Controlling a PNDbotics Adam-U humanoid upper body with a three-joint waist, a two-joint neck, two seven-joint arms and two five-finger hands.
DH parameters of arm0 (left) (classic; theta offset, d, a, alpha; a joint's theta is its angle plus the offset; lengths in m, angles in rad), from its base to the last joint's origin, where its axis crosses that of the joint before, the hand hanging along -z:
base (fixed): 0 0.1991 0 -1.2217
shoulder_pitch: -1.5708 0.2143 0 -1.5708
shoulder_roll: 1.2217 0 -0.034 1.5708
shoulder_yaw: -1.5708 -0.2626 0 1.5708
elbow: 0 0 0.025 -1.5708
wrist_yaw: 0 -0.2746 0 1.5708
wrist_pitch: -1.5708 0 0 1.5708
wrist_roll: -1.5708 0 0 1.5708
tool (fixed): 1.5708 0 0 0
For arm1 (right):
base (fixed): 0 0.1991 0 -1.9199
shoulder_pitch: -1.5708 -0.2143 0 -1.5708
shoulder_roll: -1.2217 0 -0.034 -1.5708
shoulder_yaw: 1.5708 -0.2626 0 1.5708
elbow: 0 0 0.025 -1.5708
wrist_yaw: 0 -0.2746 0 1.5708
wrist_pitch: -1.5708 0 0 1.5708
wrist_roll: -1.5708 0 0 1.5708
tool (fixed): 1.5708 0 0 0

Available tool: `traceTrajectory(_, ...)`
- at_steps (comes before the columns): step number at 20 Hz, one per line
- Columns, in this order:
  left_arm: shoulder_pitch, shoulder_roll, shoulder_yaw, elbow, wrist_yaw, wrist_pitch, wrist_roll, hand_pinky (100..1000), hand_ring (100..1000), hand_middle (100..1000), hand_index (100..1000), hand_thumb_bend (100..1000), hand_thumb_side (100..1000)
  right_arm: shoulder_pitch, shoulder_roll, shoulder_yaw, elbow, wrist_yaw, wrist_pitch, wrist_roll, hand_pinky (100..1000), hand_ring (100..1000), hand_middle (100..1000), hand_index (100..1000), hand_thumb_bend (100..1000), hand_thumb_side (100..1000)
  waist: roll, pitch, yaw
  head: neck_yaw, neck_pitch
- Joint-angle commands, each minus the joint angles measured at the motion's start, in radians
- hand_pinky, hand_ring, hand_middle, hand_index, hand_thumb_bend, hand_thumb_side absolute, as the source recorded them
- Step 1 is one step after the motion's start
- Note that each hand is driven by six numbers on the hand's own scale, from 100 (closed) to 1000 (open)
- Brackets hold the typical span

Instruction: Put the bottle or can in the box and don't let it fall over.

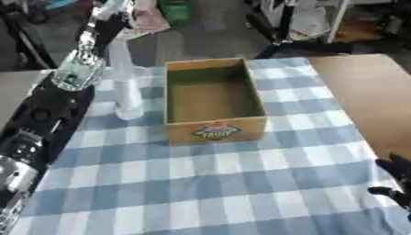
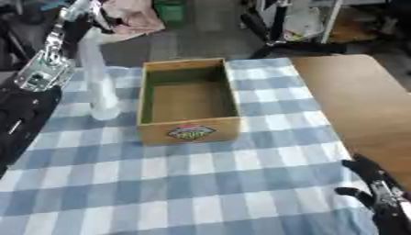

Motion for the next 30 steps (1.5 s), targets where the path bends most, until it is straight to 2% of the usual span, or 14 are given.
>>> traceTrajectory(1,-0.045,0.019,-0.027,-0.097,0.062,0.012,-0.025,568,557,488,679,100,593,-0.003,-0.019,-0.002,-0.021,0.001,0.002,-0.001,677,1000,825,932,100,845,-0.002,-0.025,-0.002,0.000,0.000)
traceTrajectory(5,-0.072,-0.014,-0.071,-0.164,0.096,0.035,-0.065,570,558,488,679,100,588,-0.001,-0.018,0.000,-0.018,0.000,0.002,0.001,677,1000,825,932,100,845,-0.004,-0.029,-0.008,0.005,0.003)
traceTrajectory(11,-0.072,-0.113,-0.115,-0.142,0.098,0.035,-0.089,581,567,492,684,100,565,-0.007,-0.012,0.009,-0.018,-0.005,0.001,0.009,677,1000,825,932,100,844,-0.013,-0.025,-0.031,0.023,-0.004)
traceTrajectory(14,-0.052,-0.151,-0.126,-0.112,0.077,0.010,-0.076,617,594,516,704,100,539,-0.015,-0.007,0.012,-0.020,-0.008,0.000,0.014,678,1000,826,932,100,844,-0.015,-0.015,-0.047,0.035,-0.012)
traceTrajectory(15,-0.045,-0.159,-0.128,-0.101,0.068,0.000,-0.068,636,608,528,716,100,516,-0.017,-0.006,0.012,-0.021,-0.009,0.000,0.014,678,1000,826,932,100,844,-0.015,-0.012,-0.051,0.037,-0.014)
traceTrajectory(16,-0.037,-0.164,-0.131,-0.092,0.056,-0.008,-0.062,689,660,575,760,100,466,-0.019,-0.006,0.011,-0.021,-0.009,0.000,0.014,678,1000,826,933,100,844,-0.014,-0.010,-0.054,0.038,-0.015)
traceTrajectory(17,-0.029,-0.165,-0.134,-0.086,0.034,-0.016,-0.055,707,687,599,781,100,523,-0.021,-0.005,0.011,-0.022,-0.009,0.000,0.014,678,1000,826,933,100,844,-0.013,-0.008,-0.055,0.038,-0.016)
traceTrajectory(18,-0.022,-0.163,-0.135,-0.084,0.003,-0.024,-0.047,744,740,645,815,100,695,-0.022,-0.005,0.010,-0.022,-0.009,0.000,0.014,678,1000,826,933,100,845,-0.013,-0.006,-0.056,0.036,-0.015)
traceTrajectory(19,-0.014,-0.159,-0.136,-0.087,-0.038,-0.030,-0.038,774,781,693,846,116,758,-0.022,-0.004,0.009,-0.022,-0.008,0.000,0.013,678,1000,826,933,100,845,-0.012,-0.004,-0.055,0.034,-0.015)
traceTrajectory(20,-0.005,-0.154,-0.136,-0.094,-0.082,-0.033,-0.031,813,834,760,890,507,841,-0.023,-0.004,0.008,-0.022,-0.007,0.000,0.012,678,1000,826,933,100,845,-0.011,-0.003,-0.053,0.032,-0.014)
traceTrajectory(22,0.016,-0.136,-0.133,-0.125,-0.160,-0.028,-0.025,851,879,810,911,659,902,-0.023,-0.005,0.005,-0.023,-0.006,0.000,0.011,679,1000,826,933,100,845,-0.010,-0.003,-0.048,0.025,-0.011)
traceTrajectory(25,0.063,-0.094,-0.122,-0.204,-0.220,0.008,-0.012,876,908,844,927,682,953,-0.020,-0.007,-0.001,-0.023,-0.003,0.000,0.006,679,1000,826,933,100,845,-0.008,-0.004,-0.033,0.009,-0.008)
traceTrajectory(30,0.198,-0.005,-0.091,-0.397,-0.158,0.086,0.021,856,888,824,921,487,962,-0.011,-0.014,-0.010,-0.022,0.002,0.000,-0.002,679,1000,826,934,100,846,-0.003,-0.014,0.002,-0.009,-0.001)
